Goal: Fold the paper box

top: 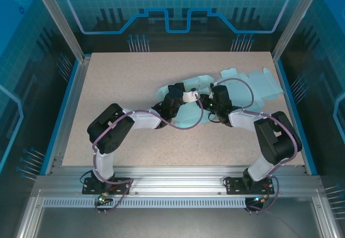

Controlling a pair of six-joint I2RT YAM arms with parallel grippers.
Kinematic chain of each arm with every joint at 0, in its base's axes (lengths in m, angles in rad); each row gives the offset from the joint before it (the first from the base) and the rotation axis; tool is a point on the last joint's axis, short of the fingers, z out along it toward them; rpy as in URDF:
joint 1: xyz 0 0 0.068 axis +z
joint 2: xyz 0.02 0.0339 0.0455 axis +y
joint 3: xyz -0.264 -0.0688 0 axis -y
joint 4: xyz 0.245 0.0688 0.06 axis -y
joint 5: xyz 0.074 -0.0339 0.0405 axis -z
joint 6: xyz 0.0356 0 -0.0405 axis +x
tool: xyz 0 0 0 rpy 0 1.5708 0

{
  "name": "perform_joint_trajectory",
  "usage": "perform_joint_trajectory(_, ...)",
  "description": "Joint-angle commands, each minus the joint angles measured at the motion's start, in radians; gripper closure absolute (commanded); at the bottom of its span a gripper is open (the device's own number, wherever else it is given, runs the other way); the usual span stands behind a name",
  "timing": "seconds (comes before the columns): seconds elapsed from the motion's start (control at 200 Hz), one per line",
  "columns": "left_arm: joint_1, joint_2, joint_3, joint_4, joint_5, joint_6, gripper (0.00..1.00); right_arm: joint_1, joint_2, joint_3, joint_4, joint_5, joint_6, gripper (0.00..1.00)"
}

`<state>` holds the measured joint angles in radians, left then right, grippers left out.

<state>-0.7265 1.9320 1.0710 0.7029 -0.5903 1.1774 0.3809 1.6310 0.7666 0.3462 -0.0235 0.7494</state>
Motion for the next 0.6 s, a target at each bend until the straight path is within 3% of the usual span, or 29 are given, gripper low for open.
perform_joint_trajectory(0.0, -0.001, 0.005, 0.006, 0.056, 0.004, -0.001, 1.0, 0.005, 0.0, 0.01, 0.018, -0.019, -0.043, 0.73)
perform_joint_trajectory(0.335, 0.001, -0.008, -0.029, 0.099, 0.025, 0.047, 1.0, -0.043, -0.023, 0.007, 0.022, -0.112, -0.092, 0.67)
perform_joint_trajectory(0.595, 0.001, -0.04, -0.075, 0.113, 0.065, 0.053, 1.0, -0.128, -0.118, 0.028, -0.108, -0.121, -0.175, 0.63)
